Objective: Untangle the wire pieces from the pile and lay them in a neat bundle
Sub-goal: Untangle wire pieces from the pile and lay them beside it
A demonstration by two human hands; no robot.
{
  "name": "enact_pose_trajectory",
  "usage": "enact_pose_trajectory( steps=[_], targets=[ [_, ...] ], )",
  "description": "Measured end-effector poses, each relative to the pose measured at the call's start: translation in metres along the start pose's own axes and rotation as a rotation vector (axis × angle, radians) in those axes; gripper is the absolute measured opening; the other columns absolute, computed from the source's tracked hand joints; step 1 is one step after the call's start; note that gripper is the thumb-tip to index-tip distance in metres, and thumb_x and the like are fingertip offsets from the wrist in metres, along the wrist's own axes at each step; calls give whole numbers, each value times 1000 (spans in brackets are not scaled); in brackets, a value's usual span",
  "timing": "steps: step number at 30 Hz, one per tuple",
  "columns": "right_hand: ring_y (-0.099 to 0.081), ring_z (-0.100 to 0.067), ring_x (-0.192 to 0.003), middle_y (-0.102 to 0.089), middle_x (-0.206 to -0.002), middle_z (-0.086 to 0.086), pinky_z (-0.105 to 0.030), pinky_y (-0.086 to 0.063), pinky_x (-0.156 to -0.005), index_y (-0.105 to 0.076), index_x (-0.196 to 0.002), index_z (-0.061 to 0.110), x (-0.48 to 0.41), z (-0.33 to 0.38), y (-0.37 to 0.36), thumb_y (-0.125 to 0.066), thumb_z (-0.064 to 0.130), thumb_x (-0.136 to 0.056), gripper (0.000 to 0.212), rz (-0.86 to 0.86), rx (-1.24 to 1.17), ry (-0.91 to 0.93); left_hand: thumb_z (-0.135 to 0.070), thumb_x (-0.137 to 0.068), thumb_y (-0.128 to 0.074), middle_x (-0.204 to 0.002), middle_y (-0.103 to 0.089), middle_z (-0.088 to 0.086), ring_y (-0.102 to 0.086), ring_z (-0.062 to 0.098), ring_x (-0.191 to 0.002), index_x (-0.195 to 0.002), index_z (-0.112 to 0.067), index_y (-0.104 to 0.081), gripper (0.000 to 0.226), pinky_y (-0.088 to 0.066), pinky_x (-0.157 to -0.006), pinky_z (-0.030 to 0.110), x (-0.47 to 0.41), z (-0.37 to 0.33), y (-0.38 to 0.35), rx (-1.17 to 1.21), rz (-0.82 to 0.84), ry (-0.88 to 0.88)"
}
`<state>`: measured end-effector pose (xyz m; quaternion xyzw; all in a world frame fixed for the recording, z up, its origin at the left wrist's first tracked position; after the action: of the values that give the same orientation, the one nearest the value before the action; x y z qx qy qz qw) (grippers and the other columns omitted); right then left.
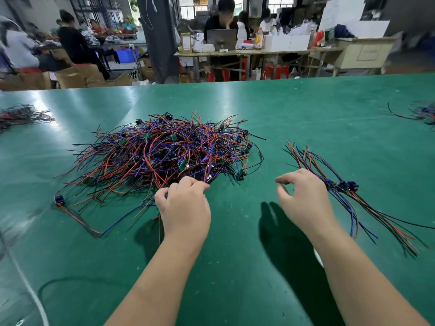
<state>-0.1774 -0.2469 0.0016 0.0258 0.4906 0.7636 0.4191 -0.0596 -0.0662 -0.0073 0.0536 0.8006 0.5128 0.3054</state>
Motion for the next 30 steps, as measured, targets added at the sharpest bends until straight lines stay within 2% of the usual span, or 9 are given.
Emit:
enact_pose_trajectory(
  steps=[3, 6, 10, 12, 15, 20, 24, 28, 30],
  targets=[
    [-58, -9, -74, -68, -86, 4, -15, -38, -70, -75, -94, 15, 3, 6, -1, -63, 13, -86, 15, 9, -139, -12, 4, -82, -62, -99, -69, -5, -63, 18, -88, -99, -21, -74, 33, -34, -93, 36, 1, -10, 15, 362, -212, -148],
    [-51, -4, -57, -67, -72, 8, -13, -41, -63, -74, -90, 19, 8, 20, -6, -69, 7, -83, 16, 244, -523, -25, 3, -84, -64, -99, -70, 1, -64, 14, -93, -105, -6, -72, 24, -49, -89, 29, 6, -18, 25, 656, -351, -323],
    [-48, -19, -74, -66, -96, -5, -33, -44, -73, -67, -106, 17, 23, 44, -16, -73, -4, -76, 37, 570, -967, 38, -4, -88, -61, -109, -65, -5, -60, 5, -103, -113, -5, -68, 26, -43, -95, 14, 17, -36, 26, 795, -284, -425],
    [-52, -18, -77, -64, -86, -5, -31, -44, -73, -65, -96, 10, 27, 51, -20, -70, -10, -76, 29, 605, -1113, 58, -1, -88, -58, -113, -63, -5, -58, 3, -108, -116, -5, -66, 30, -41, -97, 13, 23, -44, 23, 815, -219, -484],
    [-48, -18, -70, -57, -68, -8, -31, -38, -64, -62, -72, 11, 29, 51, -22, -69, -5, -77, 19, 569, -1105, 41, 5, -86, -57, -118, -63, -4, -57, 2, -112, -119, -6, -65, 36, -41, -99, 15, 26, -48, 19, 854, -153, -521],
    [-59, -10, -52, -67, -63, -5, -18, -43, -51, -70, -76, 8, 25, 46, -16, -72, 12, -66, 11, 572, -1117, -74, -3, -92, -52, -123, -62, -8, -64, 10, -107, -125, -13, -60, 36, -51, -95, 33, 21, -40, 21, 948, -219, -367],
    [-57, -8, -47, -68, -62, -7, -14, -49, -49, -76, -70, 12, 17, 36, -5, -66, 16, -67, 11, 536, -1372, -242, -19, -93, -48, -132, -57, 1, -58, 5, -115, -136, -41, -36, 50, -45, -98, 23, 15, -32, 16, 1091, -106, -132],
    [-53, -3, -44, -64, -61, -1, -14, -47, -46, -76, -71, 16, 10, 32, 5, -61, 16, -72, 16, 435, -1679, -343, -34, -90, -45, -87, -73, 2, -69, 15, -81, -107, -28, -59, 23, -52, -77, 27, 13, -33, 9, 1272, 105, 49],
    [-53, -4, -45, -64, -63, 0, -14, -46, -45, -76, -71, 18, 8, 30, 6, -59, 17, -75, 17, 382, -1751, -386, -38, -88, -48, -77, -73, 5, -69, 18, -72, -90, -18, -68, 29, -55, -68, 28, 16, -42, 6, 1349, 296, 59]
  ],
)
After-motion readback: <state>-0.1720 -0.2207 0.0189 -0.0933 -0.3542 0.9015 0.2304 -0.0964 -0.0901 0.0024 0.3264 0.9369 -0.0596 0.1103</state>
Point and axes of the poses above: each hand's wrist, its own x-axis away from the middle knuckle, its own y-axis out of the back of the hand, z = x × y, the point moved 3 cm from there along -x, towards the middle knuckle
